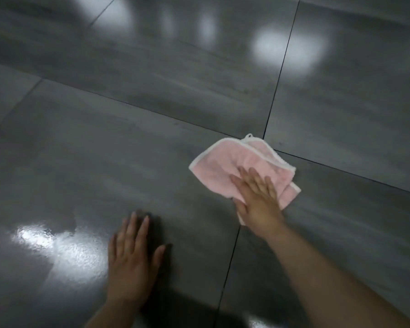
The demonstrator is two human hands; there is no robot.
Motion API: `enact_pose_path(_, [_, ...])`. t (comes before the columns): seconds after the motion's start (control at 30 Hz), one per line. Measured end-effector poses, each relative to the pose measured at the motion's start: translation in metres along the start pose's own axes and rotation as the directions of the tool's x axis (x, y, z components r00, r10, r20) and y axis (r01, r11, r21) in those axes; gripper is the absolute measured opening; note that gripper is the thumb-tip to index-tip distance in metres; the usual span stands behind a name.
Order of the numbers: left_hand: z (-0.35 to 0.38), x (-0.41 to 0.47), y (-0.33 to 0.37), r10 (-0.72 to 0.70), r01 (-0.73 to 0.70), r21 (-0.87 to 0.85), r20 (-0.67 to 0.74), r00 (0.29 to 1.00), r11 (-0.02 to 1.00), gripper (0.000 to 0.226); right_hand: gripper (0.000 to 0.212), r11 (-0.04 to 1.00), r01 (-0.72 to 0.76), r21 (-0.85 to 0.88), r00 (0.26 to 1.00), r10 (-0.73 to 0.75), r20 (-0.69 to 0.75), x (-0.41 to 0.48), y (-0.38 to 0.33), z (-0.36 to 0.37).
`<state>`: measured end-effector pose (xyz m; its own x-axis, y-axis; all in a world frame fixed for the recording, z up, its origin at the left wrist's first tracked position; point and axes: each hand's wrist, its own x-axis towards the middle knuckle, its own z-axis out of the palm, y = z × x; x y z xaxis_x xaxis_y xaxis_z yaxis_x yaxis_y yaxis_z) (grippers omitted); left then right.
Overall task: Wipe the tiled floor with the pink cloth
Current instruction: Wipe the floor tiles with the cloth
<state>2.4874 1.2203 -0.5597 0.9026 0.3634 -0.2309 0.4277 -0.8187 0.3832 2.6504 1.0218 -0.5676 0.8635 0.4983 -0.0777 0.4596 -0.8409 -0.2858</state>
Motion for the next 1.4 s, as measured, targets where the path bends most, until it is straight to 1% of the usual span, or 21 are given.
enact_pose_path(0.07, [-0.004, -0.01, -0.023, -0.076, 0.076, -0.005, -0.06, 0.995, 0.997, 0.077, 0.071, 0.979, -0.194, 0.06, 0.98, 0.196, -0.028, 0.008, 0.026, -0.009])
enact_pose_path(0.13, [-0.003, -0.011, -0.035, -0.094, 0.095, 0.025, -0.044, 0.995, 0.995, 0.078, 0.061, 0.864, -0.485, 0.136, 0.861, 0.499, -0.096, 0.023, 0.039, -0.02])
enact_pose_path(0.2, [0.001, -0.011, -0.039, -0.108, 0.109, 0.024, -0.036, 0.993, 0.994, 0.077, 0.052, 0.759, -0.628, 0.173, 0.757, 0.647, -0.089, 0.043, 0.019, -0.018])
enact_pose_path(0.23, [0.001, -0.012, -0.039, -0.108, 0.109, 0.041, -0.026, 0.994, 0.993, 0.076, 0.052, 0.76, -0.631, 0.156, 0.762, 0.645, -0.06, 0.049, -0.001, -0.016])
enact_pose_path(0.27, [0.0, -0.012, -0.039, -0.11, 0.11, 0.05, -0.021, 0.994, 0.993, 0.075, 0.053, 0.813, -0.562, 0.155, 0.817, 0.575, -0.053, 0.053, -0.024, -0.006])
enact_pose_path(0.37, [0.001, -0.01, -0.041, -0.116, 0.117, 0.055, -0.033, 0.993, 0.992, 0.073, 0.062, 0.994, -0.096, 0.058, 0.993, 0.1, -0.069, 0.049, -0.109, 0.034])
enact_pose_path(0.43, [0.002, -0.01, -0.044, -0.107, 0.11, 0.072, -0.053, 0.993, 0.991, 0.072, 0.057, 0.984, 0.172, 0.043, 0.985, -0.172, 0.0, 0.042, -0.147, 0.048])
enact_pose_path(0.53, [0.005, -0.01, -0.047, -0.094, 0.104, 0.098, -0.104, 0.99, 0.99, 0.071, 0.056, 0.926, 0.373, -0.061, 0.928, -0.369, 0.056, 0.057, -0.121, 0.04])
enact_pose_path(0.6, [0.006, -0.01, -0.047, -0.083, 0.1, 0.124, -0.134, 0.988, 0.987, 0.071, 0.059, 0.953, 0.295, -0.071, 0.955, -0.294, 0.031, 0.073, -0.076, 0.023])
enact_pose_path(0.67, [0.005, -0.011, -0.047, -0.076, 0.096, 0.137, -0.138, 0.987, 0.986, 0.07, 0.065, 1.0, -0.022, -0.012, 0.999, 0.022, 0.049, 0.079, -0.037, -0.002])
enact_pose_path(0.77, [0.005, -0.011, -0.047, -0.086, 0.106, 0.142, -0.142, 0.986, 0.984, 0.069, 0.072, 0.928, -0.363, 0.079, 0.929, 0.367, -0.043, 0.07, -0.037, -0.003])
enact_pose_path(0.83, [0.005, -0.012, -0.046, -0.082, 0.102, 0.125, -0.155, 0.985, 0.987, 0.069, 0.071, 0.949, -0.307, 0.067, 0.949, 0.311, -0.059, 0.055, -0.074, 0.018])
enact_pose_path(0.9, [0.005, -0.011, -0.046, -0.079, 0.097, 0.102, -0.17, 0.982, 0.99, 0.069, 0.064, 0.999, 0.028, -0.026, 0.998, -0.03, -0.055, 0.034, -0.112, 0.039])
enact_pose_path(0.97, [0.006, -0.011, -0.046, -0.071, 0.088, 0.085, -0.179, 0.981, 0.992, 0.068, 0.057, 0.927, 0.362, -0.092, 0.931, -0.364, -0.002, 0.023, -0.116, 0.04])
enact_pose_path(1.03, [0.007, -0.012, -0.047, -0.065, 0.079, 0.074, -0.177, 0.982, 0.994, 0.068, 0.055, 0.852, 0.504, -0.143, 0.863, -0.502, 0.048, 0.026, -0.075, 0.03])
enact_pose_path(1.1, [0.005, -0.013, -0.047, -0.065, 0.078, 0.074, -0.165, 0.984, 0.994, 0.069, 0.055, 0.92, 0.358, -0.161, 0.932, -0.363, 0.001, 0.02, -0.02, 0.013])
enact_pose_path(1.17, [0.003, -0.013, -0.045, -0.069, 0.082, 0.086, -0.143, 0.987, 0.993, 0.07, 0.058, 0.999, -0.006, -0.045, 0.999, 0.003, -0.05, 0.002, 0.018, -0.01])
enact_pose_path(1.23, [0.002, -0.013, -0.043, -0.072, 0.084, 0.101, -0.123, 0.99, 0.991, 0.07, 0.061, 0.923, -0.38, 0.069, 0.919, 0.385, -0.087, -0.011, 0.016, -0.012])
enact_pose_path(1.27, [0.001, -0.013, -0.042, -0.075, 0.087, 0.103, -0.112, 0.991, 0.991, 0.07, 0.062, 0.874, -0.477, 0.095, 0.868, 0.486, -0.108, -0.016, 0.001, -0.004])
enact_pose_path(1.33, [0.0, -0.012, -0.041, -0.086, 0.097, 0.103, -0.101, 0.991, 0.99, 0.069, 0.061, 0.924, -0.378, 0.053, 0.913, 0.382, -0.143, -0.026, -0.042, 0.016])
enact_pose_path(1.4, [0.0, -0.012, -0.041, -0.098, 0.108, 0.106, -0.096, 0.99, 0.988, 0.07, 0.057, 0.99, -0.125, -0.061, 0.985, 0.117, -0.127, -0.038, -0.088, 0.035])
